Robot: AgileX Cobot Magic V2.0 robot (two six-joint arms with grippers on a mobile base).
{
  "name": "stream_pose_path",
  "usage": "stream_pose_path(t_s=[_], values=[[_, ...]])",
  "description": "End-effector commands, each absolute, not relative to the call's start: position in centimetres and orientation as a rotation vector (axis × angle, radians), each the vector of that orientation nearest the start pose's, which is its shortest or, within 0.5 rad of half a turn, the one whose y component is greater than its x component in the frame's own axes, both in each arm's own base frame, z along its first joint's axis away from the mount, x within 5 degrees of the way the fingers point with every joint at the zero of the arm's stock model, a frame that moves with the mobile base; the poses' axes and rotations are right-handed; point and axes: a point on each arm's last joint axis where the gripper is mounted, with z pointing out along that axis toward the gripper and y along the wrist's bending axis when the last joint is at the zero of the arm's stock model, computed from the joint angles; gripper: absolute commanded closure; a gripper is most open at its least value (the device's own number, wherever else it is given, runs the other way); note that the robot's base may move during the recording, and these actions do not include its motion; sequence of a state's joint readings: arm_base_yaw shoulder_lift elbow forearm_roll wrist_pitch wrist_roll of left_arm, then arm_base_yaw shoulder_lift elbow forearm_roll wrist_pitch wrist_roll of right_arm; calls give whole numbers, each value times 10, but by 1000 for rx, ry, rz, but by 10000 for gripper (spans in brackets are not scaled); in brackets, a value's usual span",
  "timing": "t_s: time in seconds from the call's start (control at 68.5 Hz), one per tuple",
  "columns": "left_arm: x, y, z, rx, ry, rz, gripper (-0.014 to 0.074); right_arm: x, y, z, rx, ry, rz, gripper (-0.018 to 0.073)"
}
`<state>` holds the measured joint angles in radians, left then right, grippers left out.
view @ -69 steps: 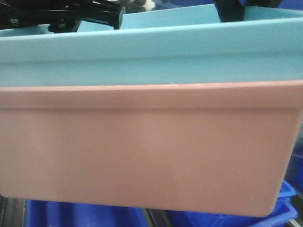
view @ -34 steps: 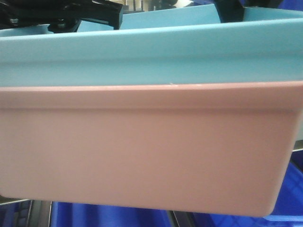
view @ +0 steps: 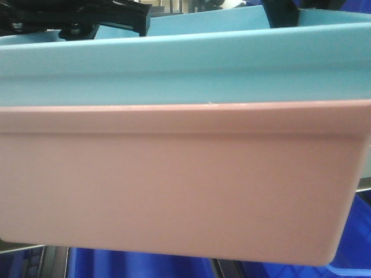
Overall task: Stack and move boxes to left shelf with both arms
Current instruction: 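Lower the stacked bins with both grippers onto the roller shelf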
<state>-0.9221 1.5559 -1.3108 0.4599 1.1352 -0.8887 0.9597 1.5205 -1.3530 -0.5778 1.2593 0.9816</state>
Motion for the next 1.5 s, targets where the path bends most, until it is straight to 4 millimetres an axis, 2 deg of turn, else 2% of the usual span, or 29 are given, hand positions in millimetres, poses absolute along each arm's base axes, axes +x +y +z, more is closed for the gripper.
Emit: stream_pose_path(t_s=[0.0,0.307,0.613,0.89,1.051,1.241,1.357,1.489], values=[[215,-250,346,296,2403,-259,608,196,220,359,-131,2529,-60,503],[217,-249,359,283,2373,-249,608,196,220,359,-131,2529,-60,503],[217,-249,360,283,2376,-241,608,197,221,360,-139,2516,-34,503],[220,-249,363,335,2320,-220,608,201,223,370,-240,2472,-15,503],[226,-250,366,335,2274,-269,608,219,211,382,-167,2432,21,503],[240,-243,370,267,2228,-328,608,249,195,391,-196,2366,103,503],[254,-234,373,185,2197,-367,608,271,190,390,-230,2346,161,503],[268,-223,377,134,2156,-389,608,301,193,378,-325,2359,182,503]])
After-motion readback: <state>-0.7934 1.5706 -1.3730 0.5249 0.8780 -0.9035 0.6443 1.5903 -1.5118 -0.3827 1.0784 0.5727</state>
